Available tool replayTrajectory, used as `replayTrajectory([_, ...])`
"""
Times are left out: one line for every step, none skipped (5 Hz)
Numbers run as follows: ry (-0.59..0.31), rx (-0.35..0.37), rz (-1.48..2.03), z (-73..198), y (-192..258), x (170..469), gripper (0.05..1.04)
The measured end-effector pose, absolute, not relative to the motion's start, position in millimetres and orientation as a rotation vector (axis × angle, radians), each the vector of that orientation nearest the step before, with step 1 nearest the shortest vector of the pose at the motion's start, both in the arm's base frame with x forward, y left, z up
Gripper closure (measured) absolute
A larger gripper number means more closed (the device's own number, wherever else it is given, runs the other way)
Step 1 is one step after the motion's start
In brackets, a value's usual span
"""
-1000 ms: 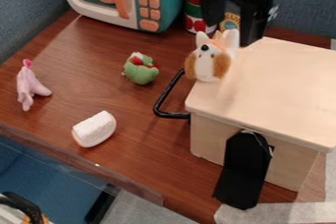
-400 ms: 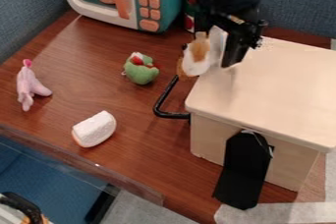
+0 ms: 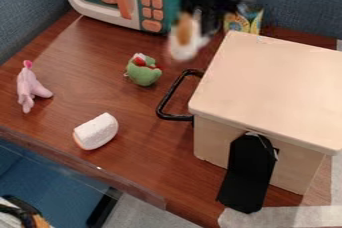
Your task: Move the toy dog to the right edge of the table
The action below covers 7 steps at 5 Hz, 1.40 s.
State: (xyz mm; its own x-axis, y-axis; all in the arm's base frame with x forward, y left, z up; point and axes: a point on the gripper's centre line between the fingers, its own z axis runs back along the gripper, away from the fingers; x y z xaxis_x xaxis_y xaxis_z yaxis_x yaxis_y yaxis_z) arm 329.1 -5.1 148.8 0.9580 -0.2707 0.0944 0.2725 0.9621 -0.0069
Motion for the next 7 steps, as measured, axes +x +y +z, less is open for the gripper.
replayTrajectory([-0.138, 0.015, -0.152, 152, 44, 332, 0.851])
replayTrajectory([-0.188, 0.073, -0.085, 155, 90, 333, 0.857])
replayTrajectory([-0.230, 0.101, -0.016, 149, 136, 340, 0.858])
replayTrajectory([-0.213, 0.117, 0.059, 126, 185, 348, 0.858])
replayTrajectory([-0.233, 0.119, 0.138, 108, 226, 350, 0.858])
replayTrajectory([-0.189, 0.125, 0.199, 88, 244, 352, 0.858])
replayTrajectory([-0.138, 0.164, 0.204, 65, 256, 354, 0.859])
